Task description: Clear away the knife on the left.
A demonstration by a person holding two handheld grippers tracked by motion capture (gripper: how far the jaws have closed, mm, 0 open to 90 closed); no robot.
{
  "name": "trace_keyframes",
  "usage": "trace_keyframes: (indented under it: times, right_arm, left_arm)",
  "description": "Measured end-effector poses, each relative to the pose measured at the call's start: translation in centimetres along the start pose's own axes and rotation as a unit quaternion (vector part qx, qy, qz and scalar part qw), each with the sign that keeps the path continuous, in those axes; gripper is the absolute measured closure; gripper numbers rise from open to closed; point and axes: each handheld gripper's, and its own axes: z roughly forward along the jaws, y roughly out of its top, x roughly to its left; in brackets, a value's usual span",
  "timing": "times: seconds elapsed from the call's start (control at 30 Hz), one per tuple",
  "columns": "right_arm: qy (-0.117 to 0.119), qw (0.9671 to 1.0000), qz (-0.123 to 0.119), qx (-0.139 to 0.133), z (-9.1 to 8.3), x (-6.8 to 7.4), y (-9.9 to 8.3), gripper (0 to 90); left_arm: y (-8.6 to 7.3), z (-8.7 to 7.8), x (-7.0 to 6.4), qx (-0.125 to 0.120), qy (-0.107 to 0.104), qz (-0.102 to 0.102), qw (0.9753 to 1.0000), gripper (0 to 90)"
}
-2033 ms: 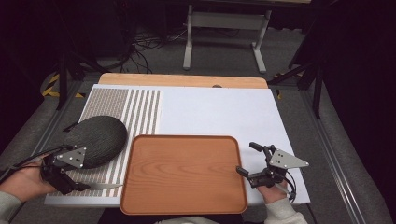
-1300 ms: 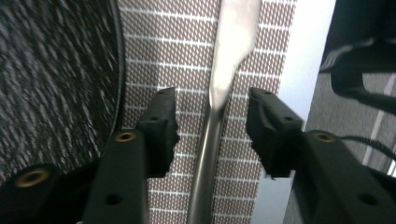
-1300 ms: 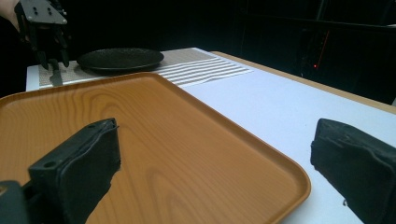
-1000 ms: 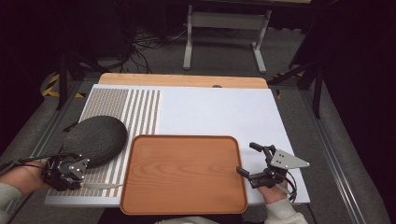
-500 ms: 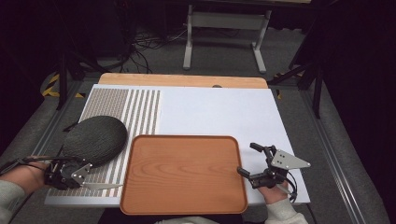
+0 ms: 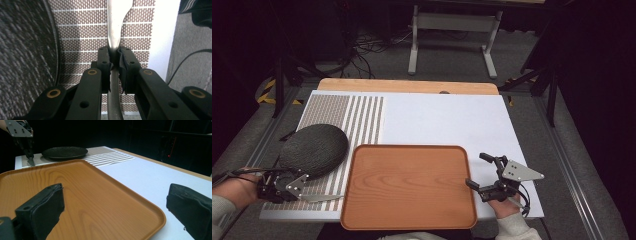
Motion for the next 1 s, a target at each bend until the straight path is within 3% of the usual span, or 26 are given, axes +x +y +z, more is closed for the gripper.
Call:
trace_keyframes:
  times: [0.3,0.53,0.63,0.8,1.0]
  right_arm:
    - [-0.001,1.0000,0.000,-0.004,-0.1,0.0,0.0,2.3]
    - [-0.003,1.0000,0.000,-0.006,-0.2,-0.1,0.1,2.3]
    - [-0.004,1.0000,0.001,-0.006,-0.3,-0.1,0.0,2.3]
    - [-0.005,1.0000,0.001,-0.007,-0.3,-0.1,0.0,2.3]
    - [-0.005,1.0000,0.002,-0.007,-0.3,-0.1,0.0,2.3]
  left_arm:
    - [-0.6,-2.7,0.2,-0.037,0.013,-0.041,0.9984,80.3]
    - [-0.5,-4.3,0.1,-0.074,0.030,-0.085,0.9932,80.2]
    - [-0.2,-5.1,0.1,-0.092,0.029,-0.115,0.9887,80.2]
    - [0.2,-6.1,0.1,-0.107,0.031,-0.144,0.9832,80.2]
    - [0.6,-7.3,0.4,-0.144,0.029,-0.181,0.9725,80.1]
